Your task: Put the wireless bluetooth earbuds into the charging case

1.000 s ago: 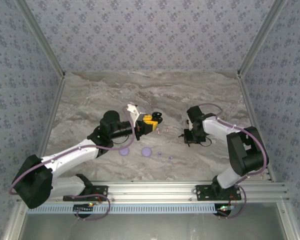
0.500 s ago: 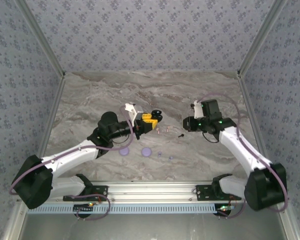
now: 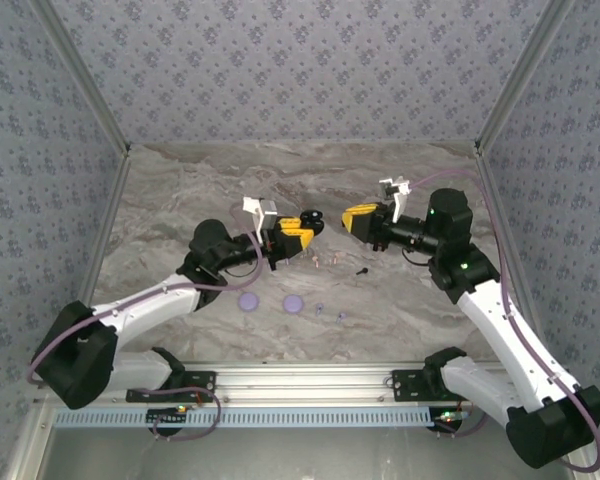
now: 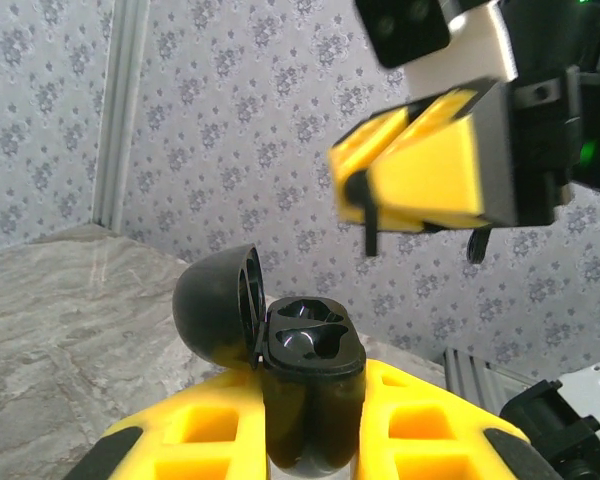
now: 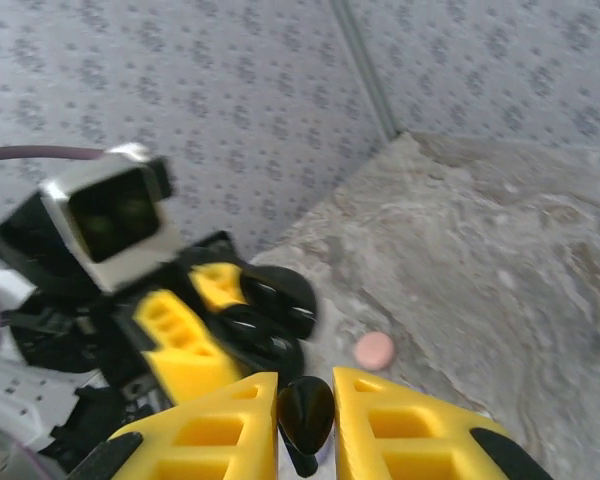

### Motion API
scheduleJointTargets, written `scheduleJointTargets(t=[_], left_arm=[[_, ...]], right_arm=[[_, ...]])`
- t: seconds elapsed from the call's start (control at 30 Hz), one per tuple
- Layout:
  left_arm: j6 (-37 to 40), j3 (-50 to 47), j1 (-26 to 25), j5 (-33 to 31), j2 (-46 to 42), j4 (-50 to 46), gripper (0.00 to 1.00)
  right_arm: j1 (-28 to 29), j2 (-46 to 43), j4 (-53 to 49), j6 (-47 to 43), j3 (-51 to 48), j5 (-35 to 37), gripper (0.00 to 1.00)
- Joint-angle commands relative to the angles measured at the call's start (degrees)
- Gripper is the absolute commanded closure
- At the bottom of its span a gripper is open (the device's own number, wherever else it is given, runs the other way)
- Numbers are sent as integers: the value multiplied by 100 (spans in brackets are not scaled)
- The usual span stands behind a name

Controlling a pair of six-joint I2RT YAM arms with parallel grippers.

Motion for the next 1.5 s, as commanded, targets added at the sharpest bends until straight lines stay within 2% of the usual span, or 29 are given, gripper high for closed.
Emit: scheduleJointTargets(t=[0.0,0.5,1.0,1.47], left_arm=[[-189,327,7,319,78,432,100],[-80,523,-114,489,248,273,100],[35,546,-158,527,281,238,100],[97,552,-170,506,258,274,100]], right_arm=[[278,-33,301,30,317,-129,79],[758,414,138,-216,495,116,79],[768,451,-22,-260,469,513,79],[760,561,-176,-173,459,316,79]])
